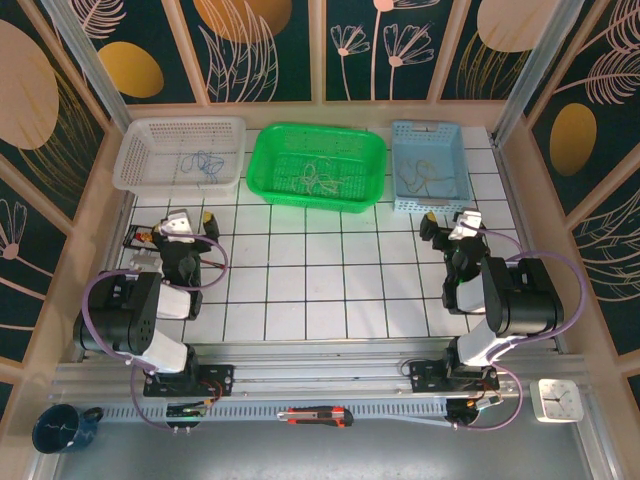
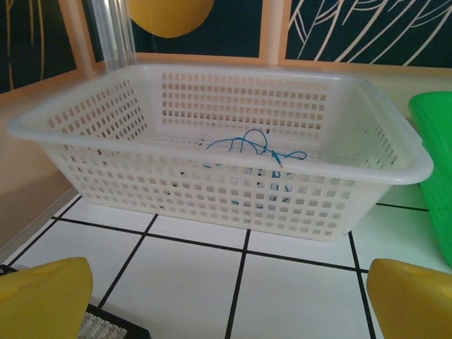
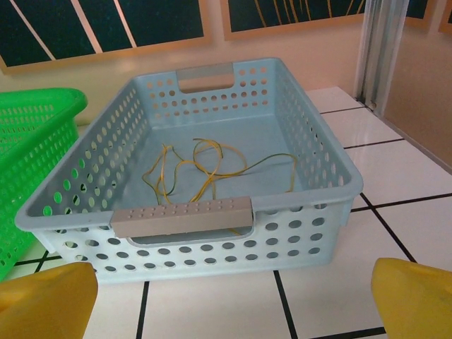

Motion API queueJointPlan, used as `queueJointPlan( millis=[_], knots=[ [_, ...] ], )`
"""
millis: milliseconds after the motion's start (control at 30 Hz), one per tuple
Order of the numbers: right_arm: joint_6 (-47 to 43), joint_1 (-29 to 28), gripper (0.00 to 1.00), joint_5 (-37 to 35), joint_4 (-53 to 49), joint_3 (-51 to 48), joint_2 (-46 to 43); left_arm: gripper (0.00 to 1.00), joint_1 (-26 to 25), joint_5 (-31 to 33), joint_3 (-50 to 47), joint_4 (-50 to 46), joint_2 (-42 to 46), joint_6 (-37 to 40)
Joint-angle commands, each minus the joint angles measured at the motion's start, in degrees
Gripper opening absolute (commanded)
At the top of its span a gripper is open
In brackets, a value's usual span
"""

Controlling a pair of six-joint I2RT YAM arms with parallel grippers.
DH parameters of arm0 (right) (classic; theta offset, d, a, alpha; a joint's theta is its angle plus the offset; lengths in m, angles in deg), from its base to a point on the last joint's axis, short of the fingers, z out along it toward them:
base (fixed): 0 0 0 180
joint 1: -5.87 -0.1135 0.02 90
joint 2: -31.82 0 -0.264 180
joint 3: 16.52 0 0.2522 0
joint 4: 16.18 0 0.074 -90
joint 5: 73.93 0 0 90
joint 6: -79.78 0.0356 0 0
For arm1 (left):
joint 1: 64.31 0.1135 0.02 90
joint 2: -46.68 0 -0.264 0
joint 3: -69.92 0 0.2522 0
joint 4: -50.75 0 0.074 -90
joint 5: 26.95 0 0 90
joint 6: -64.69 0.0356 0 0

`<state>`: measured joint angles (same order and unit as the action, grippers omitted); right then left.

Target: Untangle the cables

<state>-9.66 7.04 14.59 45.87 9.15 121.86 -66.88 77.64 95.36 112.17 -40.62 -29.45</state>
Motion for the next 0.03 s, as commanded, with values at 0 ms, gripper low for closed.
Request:
queueJointPlan(
  millis=[0],
  knots=[
    [0.42, 0.42, 0.99, 0.25, 0.6, 0.59, -0.22, 0.99, 0.37, 1.26, 0.35, 1.64, -0.16, -1.02]
  ],
)
